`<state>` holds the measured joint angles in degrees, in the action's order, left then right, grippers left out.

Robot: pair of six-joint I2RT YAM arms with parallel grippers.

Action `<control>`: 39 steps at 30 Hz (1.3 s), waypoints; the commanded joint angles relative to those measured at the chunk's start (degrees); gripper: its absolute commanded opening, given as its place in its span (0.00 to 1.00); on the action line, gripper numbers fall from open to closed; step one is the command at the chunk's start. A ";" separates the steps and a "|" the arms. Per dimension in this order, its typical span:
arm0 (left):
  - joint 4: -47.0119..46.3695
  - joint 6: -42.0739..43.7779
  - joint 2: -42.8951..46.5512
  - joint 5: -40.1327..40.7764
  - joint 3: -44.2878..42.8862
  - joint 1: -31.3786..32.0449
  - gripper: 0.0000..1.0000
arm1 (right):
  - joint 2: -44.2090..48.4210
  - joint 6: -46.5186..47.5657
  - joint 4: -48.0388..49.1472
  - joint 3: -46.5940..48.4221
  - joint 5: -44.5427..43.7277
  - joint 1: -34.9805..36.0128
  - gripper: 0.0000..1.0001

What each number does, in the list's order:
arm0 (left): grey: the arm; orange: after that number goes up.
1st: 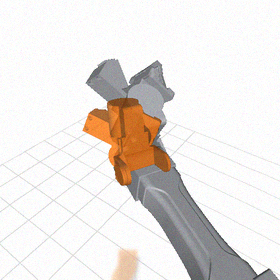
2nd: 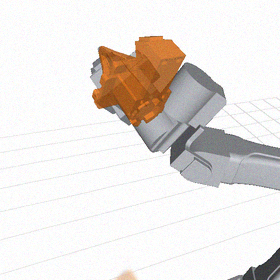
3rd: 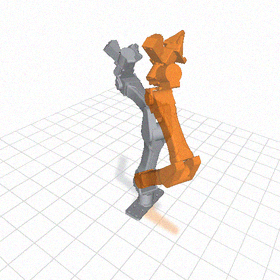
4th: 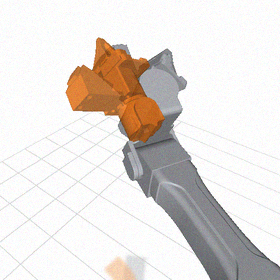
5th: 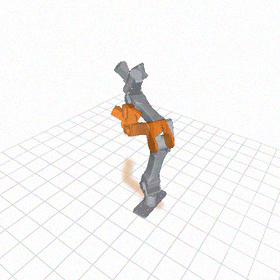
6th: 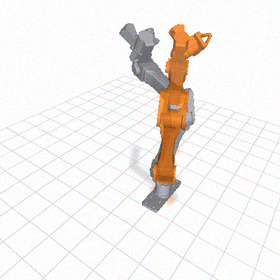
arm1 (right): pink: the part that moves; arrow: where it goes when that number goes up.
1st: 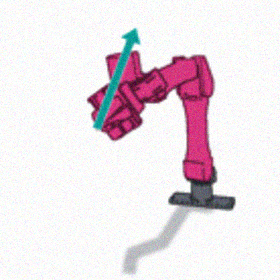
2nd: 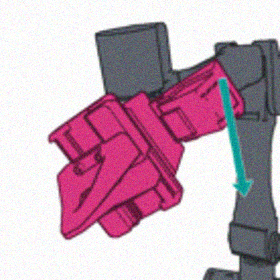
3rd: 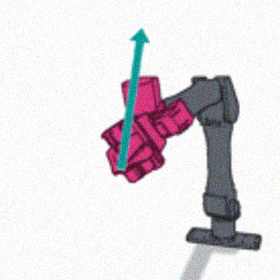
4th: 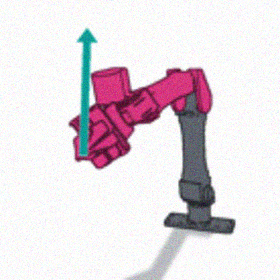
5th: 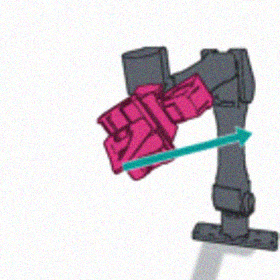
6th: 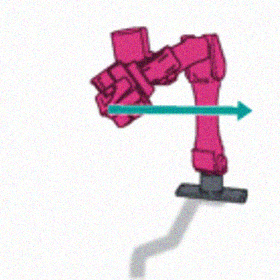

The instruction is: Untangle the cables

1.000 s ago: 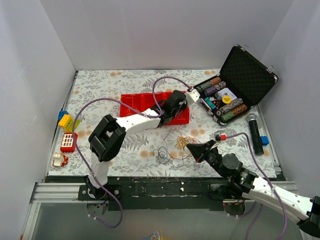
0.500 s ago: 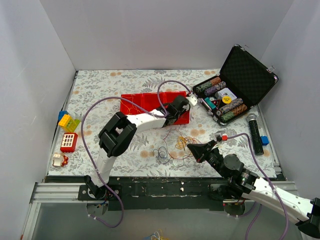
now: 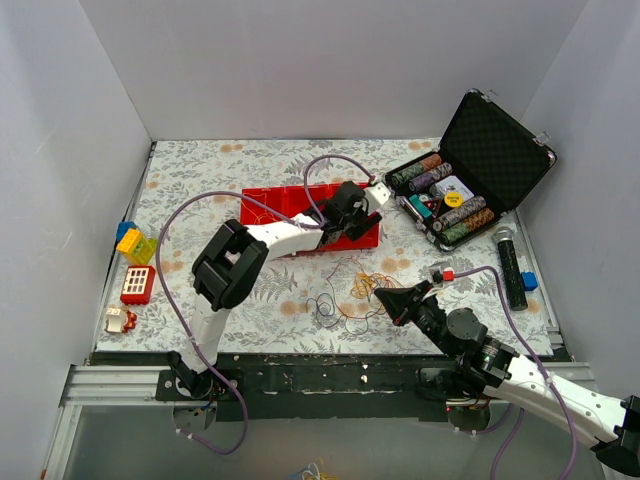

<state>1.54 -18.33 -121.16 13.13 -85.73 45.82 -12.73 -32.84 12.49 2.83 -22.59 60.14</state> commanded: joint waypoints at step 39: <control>17.18 22.37 49.62 -55.48 22.72 -2.58 0.94 | -16.71 10.25 13.43 15.71 18.28 0.24 0.01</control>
<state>16.97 -1.48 -71.81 -37.30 -62.33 42.52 -28.27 -23.66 21.19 15.55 -8.49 60.14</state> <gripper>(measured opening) 0.954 0.063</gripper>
